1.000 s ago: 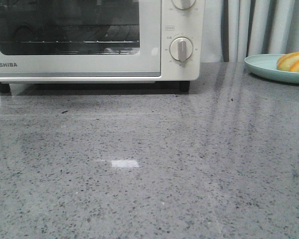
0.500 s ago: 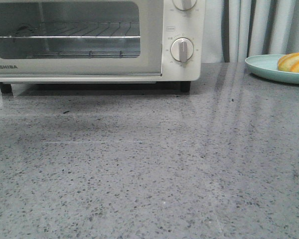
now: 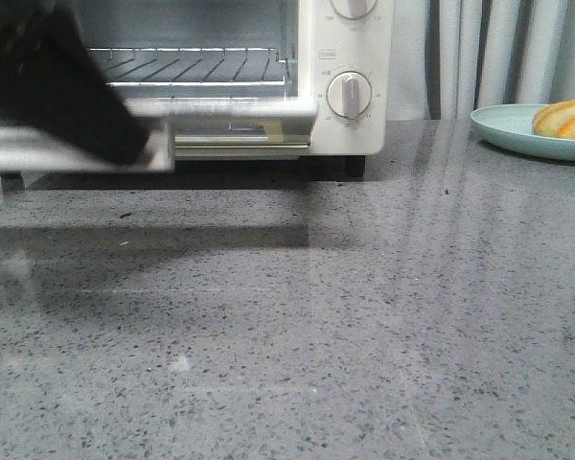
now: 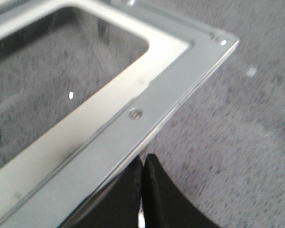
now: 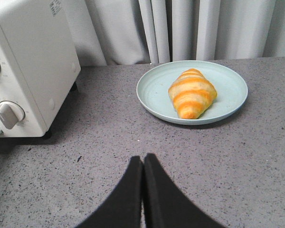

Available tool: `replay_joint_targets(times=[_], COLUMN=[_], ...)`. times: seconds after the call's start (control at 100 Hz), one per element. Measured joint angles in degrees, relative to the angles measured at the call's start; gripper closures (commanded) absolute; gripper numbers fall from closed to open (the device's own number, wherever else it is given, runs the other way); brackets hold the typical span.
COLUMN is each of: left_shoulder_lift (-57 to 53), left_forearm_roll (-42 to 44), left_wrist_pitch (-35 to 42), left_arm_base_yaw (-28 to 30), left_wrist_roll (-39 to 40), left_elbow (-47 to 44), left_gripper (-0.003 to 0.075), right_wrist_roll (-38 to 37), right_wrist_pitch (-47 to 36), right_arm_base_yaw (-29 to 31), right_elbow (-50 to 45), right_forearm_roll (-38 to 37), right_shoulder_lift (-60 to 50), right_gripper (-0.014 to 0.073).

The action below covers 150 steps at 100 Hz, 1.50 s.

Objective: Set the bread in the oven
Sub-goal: 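Pull the oven door handle down and toward the robot with the left gripper, then grasp the striped bread roll on the blue plate with the right gripper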

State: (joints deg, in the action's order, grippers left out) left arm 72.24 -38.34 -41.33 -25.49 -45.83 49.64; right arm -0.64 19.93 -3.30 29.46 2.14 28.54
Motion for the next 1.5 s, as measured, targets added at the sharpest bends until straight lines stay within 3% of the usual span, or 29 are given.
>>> replay_joint_targets(times=[0.4,0.55,0.63,0.93,1.22,1.5], left_shoulder_lift=[-0.15,-4.77,-9.49,-26.84,-35.58,-39.67], left_forearm_roll=[1.43,0.3,-0.11,-0.03,2.09,2.09], left_wrist_pitch=[3.28,2.28,1.8,1.11,0.46,-0.13], left_arm_base_yaw=[0.1,0.1,0.1,0.1,0.1,0.1], left_wrist_roll=[0.0,0.0,0.0,0.0,0.0,0.0], left_elbow=[-4.5,-4.5,-4.5,-4.5,-4.5,-4.5], left_gripper=[0.0742,0.0742,0.0742,0.0742,0.0742,0.0742], right_wrist_roll=[0.0,0.0,0.0,-2.21,-2.25,-2.48], right_wrist_pitch=[0.0,0.23,1.82,7.83,7.86,8.81], right_arm_base_yaw=[0.0,0.0,0.0,0.11,5.67,7.6], right_elbow=[0.0,0.94,3.67,27.27,45.26,49.12], right_forearm_roll=[-0.02,0.14,0.44,0.32,-2.14,-2.14], right_shoulder_lift=[0.0,1.15,3.9,26.53,53.86,72.07], right_gripper=[0.0652,0.0645,0.0601,0.0251,0.0247,0.0257])
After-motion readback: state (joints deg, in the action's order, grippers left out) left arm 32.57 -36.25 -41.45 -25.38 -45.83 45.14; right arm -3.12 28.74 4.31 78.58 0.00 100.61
